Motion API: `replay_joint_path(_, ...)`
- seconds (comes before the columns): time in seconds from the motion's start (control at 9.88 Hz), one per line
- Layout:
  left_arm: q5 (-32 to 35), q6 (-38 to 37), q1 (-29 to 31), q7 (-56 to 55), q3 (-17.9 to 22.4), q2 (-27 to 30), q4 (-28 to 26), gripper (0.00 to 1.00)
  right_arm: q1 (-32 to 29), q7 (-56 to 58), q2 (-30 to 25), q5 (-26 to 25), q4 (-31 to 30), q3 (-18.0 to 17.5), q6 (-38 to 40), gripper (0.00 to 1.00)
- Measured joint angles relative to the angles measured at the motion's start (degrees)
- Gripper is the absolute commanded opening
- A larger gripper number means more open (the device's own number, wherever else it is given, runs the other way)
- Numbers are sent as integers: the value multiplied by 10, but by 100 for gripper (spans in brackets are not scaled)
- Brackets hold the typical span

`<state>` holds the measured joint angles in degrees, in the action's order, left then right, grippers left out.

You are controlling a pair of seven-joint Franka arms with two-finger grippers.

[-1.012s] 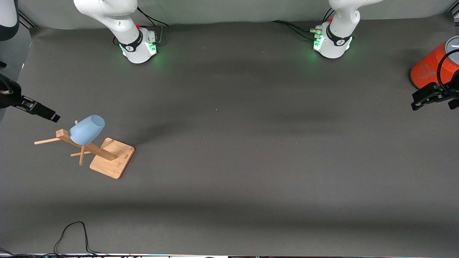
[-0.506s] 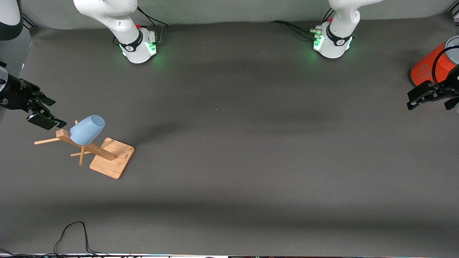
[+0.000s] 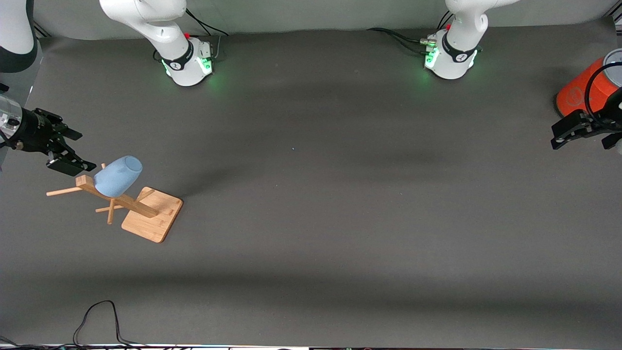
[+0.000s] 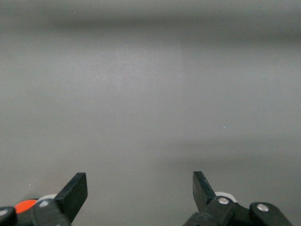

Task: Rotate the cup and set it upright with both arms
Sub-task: 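Lower the right gripper over the blue cup lying beside the wooden stand, then close the right gripper on the blue cup's base and lift it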

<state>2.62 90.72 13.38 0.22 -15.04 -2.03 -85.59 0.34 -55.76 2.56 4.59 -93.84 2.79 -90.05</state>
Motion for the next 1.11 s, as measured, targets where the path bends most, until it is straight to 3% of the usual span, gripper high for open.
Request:
replay_joint_path(0.81,0,0,0,0,0,-2,0,100,2,0,78,3,-20,-2,-96,100)
replay_joint_path(1.11,0,0,0,0,0,-3,0,100,3,0,81,3,-60,-3,-122,100)
